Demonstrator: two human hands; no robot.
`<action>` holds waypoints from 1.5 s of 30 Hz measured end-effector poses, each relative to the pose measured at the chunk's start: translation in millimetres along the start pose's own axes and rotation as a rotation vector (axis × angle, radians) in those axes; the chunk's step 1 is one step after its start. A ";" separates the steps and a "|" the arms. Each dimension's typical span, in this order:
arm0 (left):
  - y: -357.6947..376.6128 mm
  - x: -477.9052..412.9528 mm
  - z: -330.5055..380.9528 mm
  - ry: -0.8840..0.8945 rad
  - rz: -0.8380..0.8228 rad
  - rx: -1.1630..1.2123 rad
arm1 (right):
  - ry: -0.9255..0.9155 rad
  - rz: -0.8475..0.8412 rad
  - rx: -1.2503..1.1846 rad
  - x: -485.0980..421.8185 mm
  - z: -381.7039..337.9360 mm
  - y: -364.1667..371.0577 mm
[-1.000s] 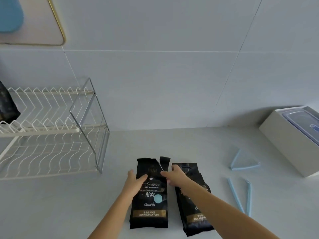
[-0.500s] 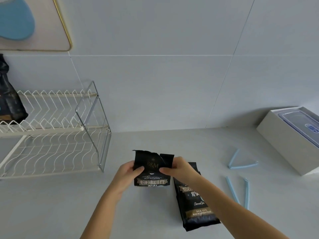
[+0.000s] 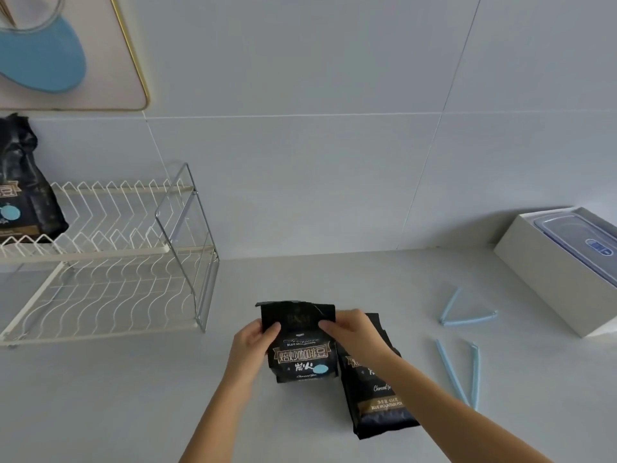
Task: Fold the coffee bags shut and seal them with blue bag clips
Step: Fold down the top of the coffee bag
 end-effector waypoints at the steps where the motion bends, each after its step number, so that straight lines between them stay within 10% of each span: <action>1: 2.4 1.1 0.3 0.014 0.008 -0.054 | 0.020 0.009 0.028 1.1 2.3 1.6; 23: -3.8 4.6 -3.4 -0.010 -0.101 -0.009 | 0.105 -0.268 -0.097 8.7 12.9 4.7; 27: 3.4 -1.3 -7.4 -0.075 -0.061 -0.113 | 0.079 -0.102 0.170 -4.2 17.7 -7.9; 37: -24.2 -4.2 -22.1 -0.068 0.199 -0.022 | 0.069 0.035 -0.176 -0.5 19.2 -8.5; 45: -15.6 1.6 9.3 0.183 0.031 -0.181 | -0.128 0.065 -0.063 4.9 7.0 -3.3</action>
Point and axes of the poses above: each hand's wrist, its own x-axis away from the middle knuckle, its own y-axis out of the palm, z = x × y, the point moved 8 cm from there along -x, towards the middle knuckle, and after that the axes turned 3 degrees about z, right-handed, at the moved point
